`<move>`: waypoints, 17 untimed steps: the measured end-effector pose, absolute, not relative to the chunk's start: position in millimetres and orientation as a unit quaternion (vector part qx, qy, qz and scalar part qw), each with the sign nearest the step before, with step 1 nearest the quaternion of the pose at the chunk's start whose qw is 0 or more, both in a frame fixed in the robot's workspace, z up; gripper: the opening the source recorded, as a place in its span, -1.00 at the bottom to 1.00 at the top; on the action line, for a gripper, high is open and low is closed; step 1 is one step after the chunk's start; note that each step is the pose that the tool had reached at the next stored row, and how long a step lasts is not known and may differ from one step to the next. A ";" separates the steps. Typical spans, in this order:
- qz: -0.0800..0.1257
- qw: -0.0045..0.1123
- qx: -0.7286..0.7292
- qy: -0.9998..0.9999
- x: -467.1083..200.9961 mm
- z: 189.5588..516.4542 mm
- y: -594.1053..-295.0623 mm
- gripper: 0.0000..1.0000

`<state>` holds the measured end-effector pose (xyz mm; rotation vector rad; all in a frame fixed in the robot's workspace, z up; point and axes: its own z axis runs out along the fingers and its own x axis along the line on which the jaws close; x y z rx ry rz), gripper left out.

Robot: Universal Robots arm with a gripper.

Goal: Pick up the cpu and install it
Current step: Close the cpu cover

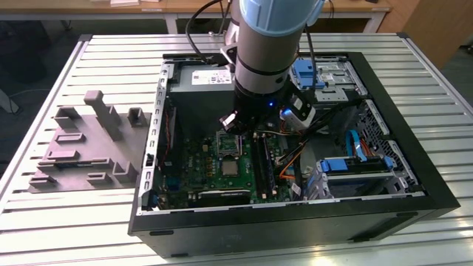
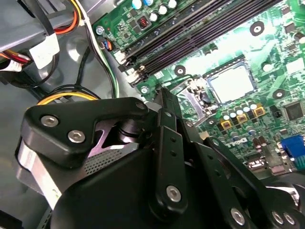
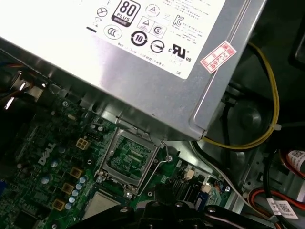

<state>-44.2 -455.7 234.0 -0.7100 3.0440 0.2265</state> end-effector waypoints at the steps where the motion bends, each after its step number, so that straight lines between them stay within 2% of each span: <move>1: 0.072 0.004 -0.227 0.971 -43.6 233.6 -454.1 -0.79; 17: 0.072 0.002 -0.253 0.965 -41.5 226.1 -441.8 -0.79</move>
